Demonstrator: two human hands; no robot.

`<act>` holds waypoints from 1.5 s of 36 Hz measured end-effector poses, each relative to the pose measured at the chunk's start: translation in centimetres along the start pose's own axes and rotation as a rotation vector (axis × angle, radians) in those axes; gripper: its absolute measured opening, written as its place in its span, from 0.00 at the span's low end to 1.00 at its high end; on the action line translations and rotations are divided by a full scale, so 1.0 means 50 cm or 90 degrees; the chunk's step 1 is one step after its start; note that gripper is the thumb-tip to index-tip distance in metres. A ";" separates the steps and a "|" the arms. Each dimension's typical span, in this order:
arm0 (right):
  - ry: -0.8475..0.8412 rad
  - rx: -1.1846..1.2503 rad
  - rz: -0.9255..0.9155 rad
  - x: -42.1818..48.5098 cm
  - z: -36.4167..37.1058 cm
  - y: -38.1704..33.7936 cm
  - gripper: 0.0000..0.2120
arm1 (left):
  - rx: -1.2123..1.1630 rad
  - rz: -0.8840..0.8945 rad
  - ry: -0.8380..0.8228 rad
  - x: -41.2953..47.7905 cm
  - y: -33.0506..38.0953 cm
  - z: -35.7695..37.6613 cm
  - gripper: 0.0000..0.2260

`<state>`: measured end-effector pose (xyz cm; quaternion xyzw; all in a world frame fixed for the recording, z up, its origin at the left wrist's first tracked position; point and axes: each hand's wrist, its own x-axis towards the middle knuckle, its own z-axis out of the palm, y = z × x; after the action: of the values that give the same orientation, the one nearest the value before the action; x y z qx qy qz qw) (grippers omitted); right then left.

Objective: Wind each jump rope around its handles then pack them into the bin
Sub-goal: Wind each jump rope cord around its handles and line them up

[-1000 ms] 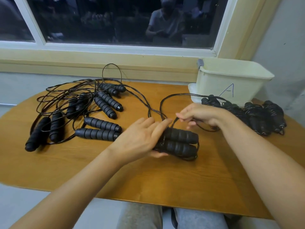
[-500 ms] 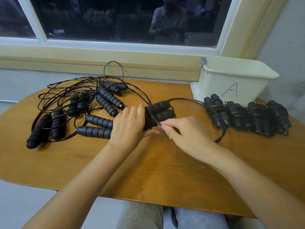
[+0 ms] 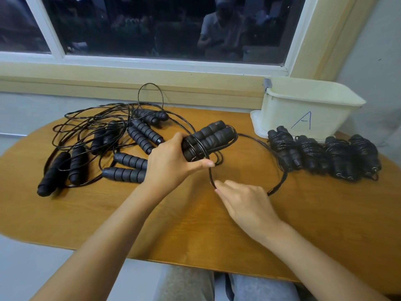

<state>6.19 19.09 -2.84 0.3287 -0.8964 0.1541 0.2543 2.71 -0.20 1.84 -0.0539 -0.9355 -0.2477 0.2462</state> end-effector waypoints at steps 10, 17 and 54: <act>0.051 -0.091 -0.021 -0.020 0.028 0.031 0.07 | 0.023 -0.015 0.041 -0.018 -0.006 0.015 0.31; -0.253 -0.041 0.071 -0.035 -0.028 0.112 0.16 | 0.065 0.118 0.065 -0.010 -0.037 -0.010 0.31; -0.081 0.274 0.240 0.160 -0.140 0.056 0.18 | 0.342 0.279 0.043 -0.014 -0.012 0.025 0.27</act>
<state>1.55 20.16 7.08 0.2120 -0.9024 0.3645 0.0888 2.65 -0.10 0.26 -0.1784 -0.9247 0.0648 0.3300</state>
